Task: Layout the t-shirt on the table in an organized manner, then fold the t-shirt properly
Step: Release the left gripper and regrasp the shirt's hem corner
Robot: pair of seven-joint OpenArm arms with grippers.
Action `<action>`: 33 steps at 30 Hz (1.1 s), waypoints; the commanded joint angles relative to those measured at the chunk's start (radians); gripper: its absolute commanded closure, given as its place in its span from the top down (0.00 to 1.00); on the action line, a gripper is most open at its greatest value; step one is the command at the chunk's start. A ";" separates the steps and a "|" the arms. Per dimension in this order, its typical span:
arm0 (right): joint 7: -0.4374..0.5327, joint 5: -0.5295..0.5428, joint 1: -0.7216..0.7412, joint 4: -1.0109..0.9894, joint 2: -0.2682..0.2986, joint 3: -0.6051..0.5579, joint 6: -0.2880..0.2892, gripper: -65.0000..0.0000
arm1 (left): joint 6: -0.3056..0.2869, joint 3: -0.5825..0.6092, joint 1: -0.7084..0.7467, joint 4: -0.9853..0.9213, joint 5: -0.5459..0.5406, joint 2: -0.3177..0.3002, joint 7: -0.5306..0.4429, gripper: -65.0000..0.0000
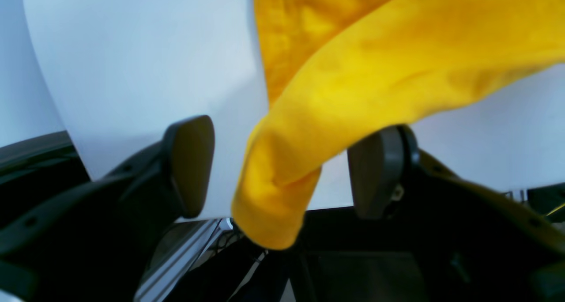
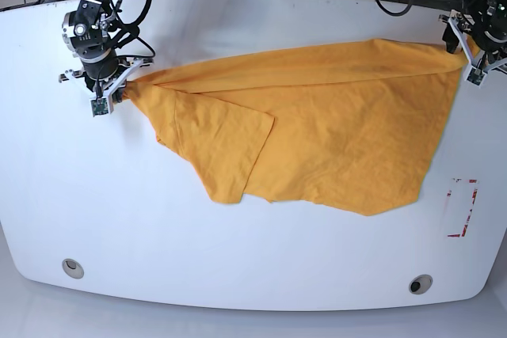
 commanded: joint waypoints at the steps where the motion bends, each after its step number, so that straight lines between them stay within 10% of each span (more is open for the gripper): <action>1: 0.021 0.003 0.012 0.016 0.007 0.002 -0.005 0.00 | 0.005 -0.009 -0.004 0.020 -0.004 -0.015 -0.007 0.69; 20: 0.021 0.003 0.027 0.017 0.006 -0.001 -0.005 0.00 | 0.005 -0.037 -0.138 0.060 -0.508 -0.124 0.243 0.69; 33: 0.021 0.004 0.042 0.016 0.006 -0.001 -0.005 0.00 | 0.005 -0.022 -0.414 -0.010 -0.455 -0.119 0.243 0.69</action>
